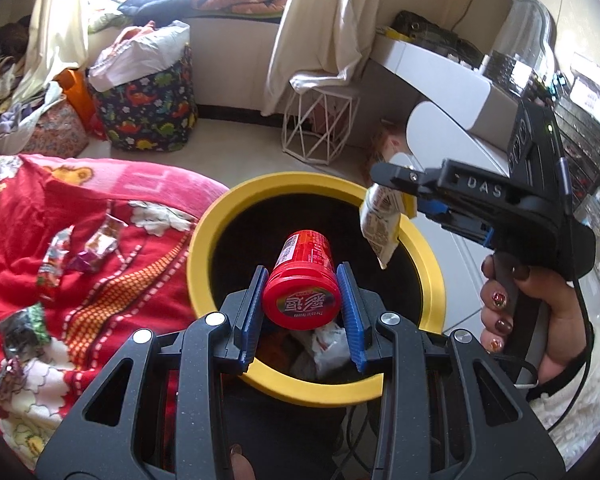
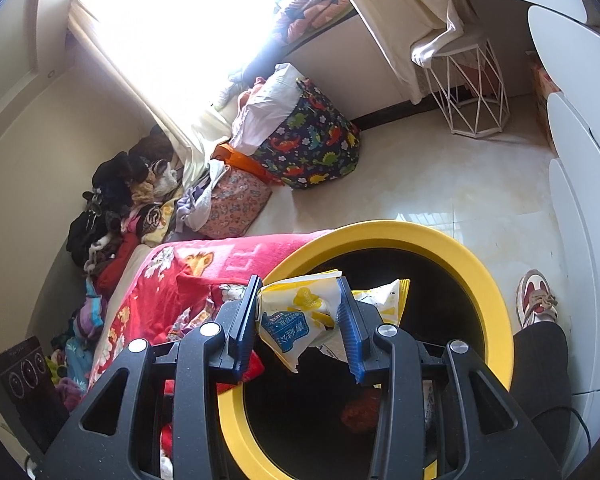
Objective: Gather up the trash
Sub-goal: 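Carry the red container and snack bag over the yellow bin, then open both grippers to drop the container and snack bag into the bin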
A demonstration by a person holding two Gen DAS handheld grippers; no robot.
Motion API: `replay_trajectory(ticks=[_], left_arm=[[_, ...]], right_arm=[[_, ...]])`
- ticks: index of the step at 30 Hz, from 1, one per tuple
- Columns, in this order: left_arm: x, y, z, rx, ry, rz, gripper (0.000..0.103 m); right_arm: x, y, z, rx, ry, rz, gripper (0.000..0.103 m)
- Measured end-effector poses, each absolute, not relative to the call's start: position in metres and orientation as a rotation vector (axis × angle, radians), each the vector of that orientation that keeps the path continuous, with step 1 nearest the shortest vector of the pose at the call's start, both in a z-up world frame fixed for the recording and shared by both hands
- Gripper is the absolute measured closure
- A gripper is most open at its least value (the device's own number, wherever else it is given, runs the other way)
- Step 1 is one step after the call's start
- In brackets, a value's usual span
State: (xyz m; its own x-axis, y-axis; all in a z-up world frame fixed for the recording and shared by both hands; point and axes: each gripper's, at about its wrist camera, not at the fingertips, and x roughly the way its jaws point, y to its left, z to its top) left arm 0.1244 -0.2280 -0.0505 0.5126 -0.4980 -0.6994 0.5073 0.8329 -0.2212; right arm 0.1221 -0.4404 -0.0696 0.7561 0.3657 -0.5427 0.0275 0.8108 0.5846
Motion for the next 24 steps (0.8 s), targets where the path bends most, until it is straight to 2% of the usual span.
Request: replay_trajectory(ticks=[13,15,16,17,18,20,21,23,24], left_arm=[[0.123,-0.25,-0.068,0.041,0.887,-0.639,0.074],[0.124,-0.25,-0.071,0.036,0.897,-0.626,0.074],[0.125,-0.248,-0.072,0.027,0.904,-0.613,0.072],[0.127,-0.245,-0.073,0.014,0.912,-0.597,0.063],[0.128,-0.244,-0.072,0.007,0.913,-0.587,0.056],[0.129,-0.239,-0.069,-0.01,0.895,-0.564,0.033],[0.128,-0.237,-0.067,-0.014,0.889,-0.557,0.03],[0.128,-0.232,-0.064,-0.022,0.871,-0.535,0.014],[0.128,-0.229,-0.061,-0.029,0.86,-0.525,0.012]], right_arm=[[0.123,-0.438,-0.072,0.606,0.712,0.185,0.066],[0.122,-0.439,-0.072,0.611,0.71,0.174,0.062],[0.122,-0.44,-0.072,0.619,0.706,0.172,0.053],[0.121,-0.442,-0.072,0.629,0.701,0.166,0.046],[0.12,-0.443,-0.072,0.632,0.697,0.156,0.043],[0.118,-0.443,-0.07,0.624,0.692,0.139,0.04],[0.117,-0.443,-0.07,0.618,0.693,0.135,0.039],[0.117,-0.441,-0.068,0.602,0.693,0.131,0.037],[0.117,-0.439,-0.067,0.593,0.693,0.128,0.037]])
